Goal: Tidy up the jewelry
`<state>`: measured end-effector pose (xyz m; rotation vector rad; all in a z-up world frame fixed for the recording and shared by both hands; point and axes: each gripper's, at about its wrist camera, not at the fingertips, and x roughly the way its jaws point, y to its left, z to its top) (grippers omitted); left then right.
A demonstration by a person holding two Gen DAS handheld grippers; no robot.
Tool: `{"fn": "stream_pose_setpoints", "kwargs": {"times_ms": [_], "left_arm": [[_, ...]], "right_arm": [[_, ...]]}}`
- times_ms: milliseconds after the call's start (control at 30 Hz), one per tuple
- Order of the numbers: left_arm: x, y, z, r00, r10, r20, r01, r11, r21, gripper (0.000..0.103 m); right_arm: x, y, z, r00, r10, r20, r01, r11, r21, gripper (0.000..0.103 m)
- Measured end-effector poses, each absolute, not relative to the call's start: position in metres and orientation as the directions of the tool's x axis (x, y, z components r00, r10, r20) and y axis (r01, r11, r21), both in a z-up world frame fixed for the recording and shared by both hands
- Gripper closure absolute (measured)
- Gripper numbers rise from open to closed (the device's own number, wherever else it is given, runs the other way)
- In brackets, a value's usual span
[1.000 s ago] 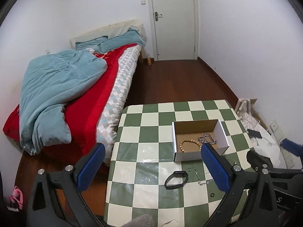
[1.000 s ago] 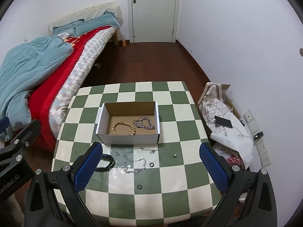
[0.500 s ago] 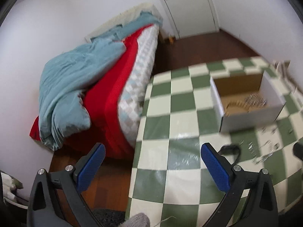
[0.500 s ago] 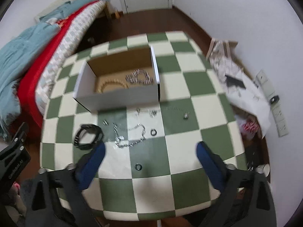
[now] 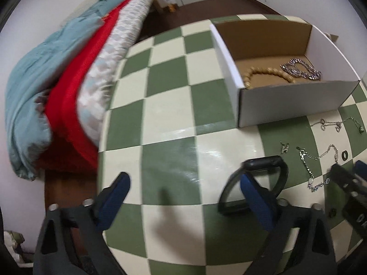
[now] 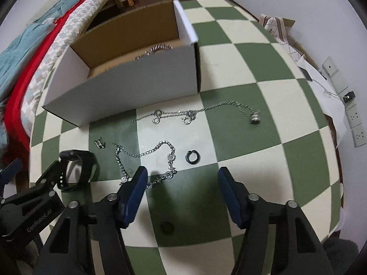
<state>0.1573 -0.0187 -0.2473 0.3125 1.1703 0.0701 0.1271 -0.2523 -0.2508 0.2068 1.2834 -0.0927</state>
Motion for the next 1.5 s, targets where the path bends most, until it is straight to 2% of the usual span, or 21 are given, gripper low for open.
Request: {"fn": "stream_pose_setpoints", "kwargs": {"times_ms": [33,100,167,200,633,667,700,733,800,833,1167,1300,1500], "left_arm": [[0.159,-0.021,-0.250,0.384,0.206,-0.900,0.116,0.956,0.268,0.026],[0.161,-0.023,-0.256,0.368,0.180,-0.912,0.134,0.961,0.244,0.055],[0.162,-0.025,-0.261,0.348,0.168,-0.922,0.147,0.962,0.231,0.074],[0.161,-0.025,-0.261,0.351,0.159,-0.923,0.149,0.963,0.223,0.077],[0.156,-0.029,-0.260,0.372,0.153,-0.915,0.152,0.963,0.223,0.080],[0.156,-0.029,-0.260,0.372,0.152,-0.916,0.154,0.963,0.222,0.082],[0.157,-0.028,-0.261,0.370,0.145,-0.918,0.156,0.964,0.216,0.088],[0.157,-0.028,-0.261,0.368,0.139,-0.920,0.158,0.965,0.209,0.090],[0.155,-0.030,-0.261,0.371,0.144,-0.918,0.159,0.963,0.215,0.091],[0.154,-0.031,-0.261,0.372,0.147,-0.917,0.161,0.962,0.219,0.091],[0.154,-0.027,-0.261,0.367,0.150,-0.918,0.155,0.963,0.219,0.096],[0.152,-0.022,-0.257,0.364,0.132,-0.922,0.144,0.970,0.196,0.100],[0.143,-0.022,-0.241,0.375,0.115,-0.920,0.143,0.973,0.180,0.101]], "right_arm": [[0.128,-0.251,-0.250,0.294,0.036,-0.955,0.177,0.980,0.092,0.042],[0.129,-0.246,-0.252,0.295,0.016,-0.955,0.164,0.984,0.067,0.043],[0.129,-0.241,-0.253,0.302,-0.006,-0.953,0.149,0.988,0.041,0.043],[0.128,-0.239,-0.253,0.305,-0.019,-0.952,0.141,0.990,0.025,0.044],[0.125,-0.235,-0.252,0.318,-0.057,-0.946,0.129,0.992,-0.017,0.048],[0.125,-0.235,-0.251,0.320,-0.058,-0.946,0.126,0.992,-0.018,0.051],[0.125,-0.233,-0.251,0.325,-0.056,-0.944,0.118,0.993,-0.019,0.058],[0.124,-0.230,-0.250,0.329,-0.056,-0.943,0.107,0.994,-0.022,0.063],[0.124,-0.223,-0.249,0.332,-0.056,-0.942,0.084,0.996,-0.030,0.092],[0.125,-0.219,-0.249,0.330,-0.057,-0.942,0.073,0.997,-0.035,0.095],[0.124,-0.217,-0.248,0.335,-0.053,-0.941,0.066,0.997,-0.033,0.097],[0.121,-0.227,-0.243,0.347,-0.007,-0.938,0.083,0.996,0.023,0.097],[0.113,-0.248,-0.210,0.397,0.050,-0.916,0.107,0.989,0.100,0.097]]}}
